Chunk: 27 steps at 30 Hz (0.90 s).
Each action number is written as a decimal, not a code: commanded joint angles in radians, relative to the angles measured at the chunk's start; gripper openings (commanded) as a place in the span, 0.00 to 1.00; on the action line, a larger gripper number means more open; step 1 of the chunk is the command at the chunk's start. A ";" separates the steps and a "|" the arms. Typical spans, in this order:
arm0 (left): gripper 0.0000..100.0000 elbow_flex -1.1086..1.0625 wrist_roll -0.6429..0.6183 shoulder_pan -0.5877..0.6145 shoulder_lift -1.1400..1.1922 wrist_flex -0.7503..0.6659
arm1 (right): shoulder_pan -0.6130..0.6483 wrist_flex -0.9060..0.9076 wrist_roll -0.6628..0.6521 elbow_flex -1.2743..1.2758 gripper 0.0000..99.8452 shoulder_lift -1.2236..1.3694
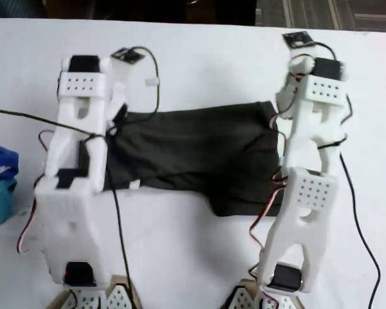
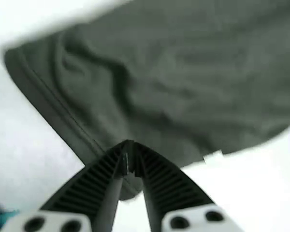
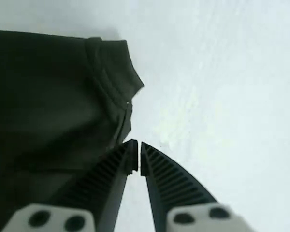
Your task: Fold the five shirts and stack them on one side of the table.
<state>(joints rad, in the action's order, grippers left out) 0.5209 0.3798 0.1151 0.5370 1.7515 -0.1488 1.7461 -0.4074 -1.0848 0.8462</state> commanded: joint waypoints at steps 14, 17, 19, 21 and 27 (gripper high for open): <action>0.02 -0.931 0.012 0.017 -0.371 -0.609 | 0.074 -0.384 -0.181 1.312 0.02 -0.912; 0.02 -0.980 0.012 0.060 -0.367 -0.666 | 0.136 -0.584 -0.186 1.588 0.02 -0.992; 0.02 -1.015 0.012 0.087 -0.367 -0.694 | 0.174 -0.705 -0.183 1.725 0.02 -1.023; 0.02 -1.041 0.012 0.107 -0.371 -0.701 | 0.206 -0.794 -0.180 1.820 0.02 -1.035; 0.02 -1.053 0.006 0.112 -0.367 -0.703 | 0.286 -0.782 -0.187 1.916 0.02 -1.044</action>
<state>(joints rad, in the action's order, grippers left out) -0.5194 0.3859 0.1872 0.1672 1.0564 0.1105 0.9452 -0.5823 0.8193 -0.1481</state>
